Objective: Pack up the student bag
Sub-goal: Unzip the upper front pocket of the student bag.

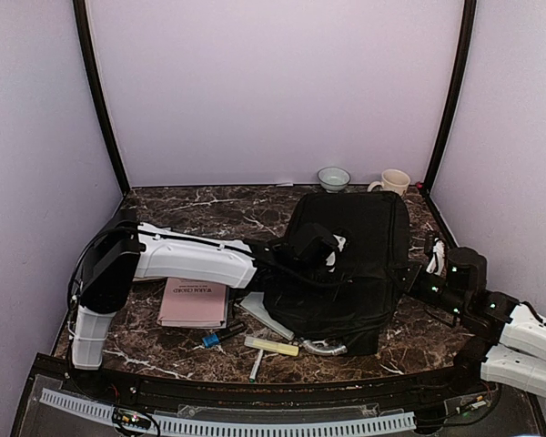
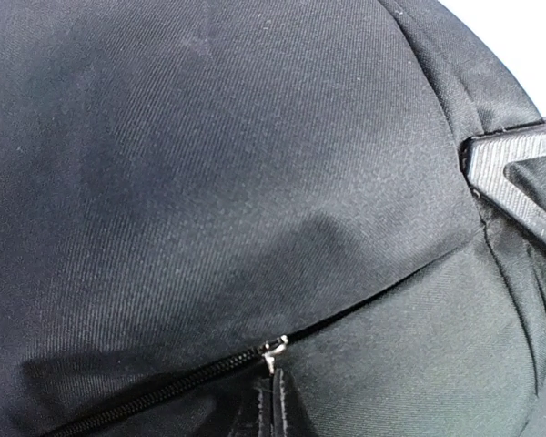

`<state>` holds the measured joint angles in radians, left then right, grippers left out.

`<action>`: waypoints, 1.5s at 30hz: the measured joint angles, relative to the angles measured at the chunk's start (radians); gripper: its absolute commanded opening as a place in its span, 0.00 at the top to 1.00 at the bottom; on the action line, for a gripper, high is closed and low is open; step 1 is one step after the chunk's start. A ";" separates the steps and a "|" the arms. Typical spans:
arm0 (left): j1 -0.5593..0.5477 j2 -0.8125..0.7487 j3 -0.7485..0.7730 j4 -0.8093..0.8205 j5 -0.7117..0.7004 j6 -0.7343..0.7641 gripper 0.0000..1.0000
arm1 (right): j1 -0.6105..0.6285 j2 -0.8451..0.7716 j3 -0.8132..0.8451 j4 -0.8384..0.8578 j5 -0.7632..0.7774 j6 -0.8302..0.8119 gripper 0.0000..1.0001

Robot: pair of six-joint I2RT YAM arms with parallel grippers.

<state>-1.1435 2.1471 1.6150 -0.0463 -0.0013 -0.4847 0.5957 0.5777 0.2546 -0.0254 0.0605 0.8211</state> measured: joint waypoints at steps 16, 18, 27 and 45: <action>-0.014 -0.056 -0.037 -0.046 -0.114 0.078 1.00 | 0.000 -0.056 0.000 -0.039 0.008 0.000 1.00; -0.005 -0.072 -0.047 -0.065 -0.117 0.092 1.00 | 0.001 -0.058 0.000 -0.040 0.009 0.000 1.00; 0.063 -0.109 -0.060 -0.168 -0.108 0.165 1.00 | 0.001 -0.045 0.000 -0.028 0.027 0.001 1.00; 0.187 -0.275 -0.270 -0.185 -0.076 0.184 1.00 | 0.003 -0.058 0.019 -0.091 0.053 0.002 1.00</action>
<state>-0.9562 1.8721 1.3445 -0.2314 -0.0776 -0.3004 0.5987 0.5201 0.2733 -0.1162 0.1135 0.8234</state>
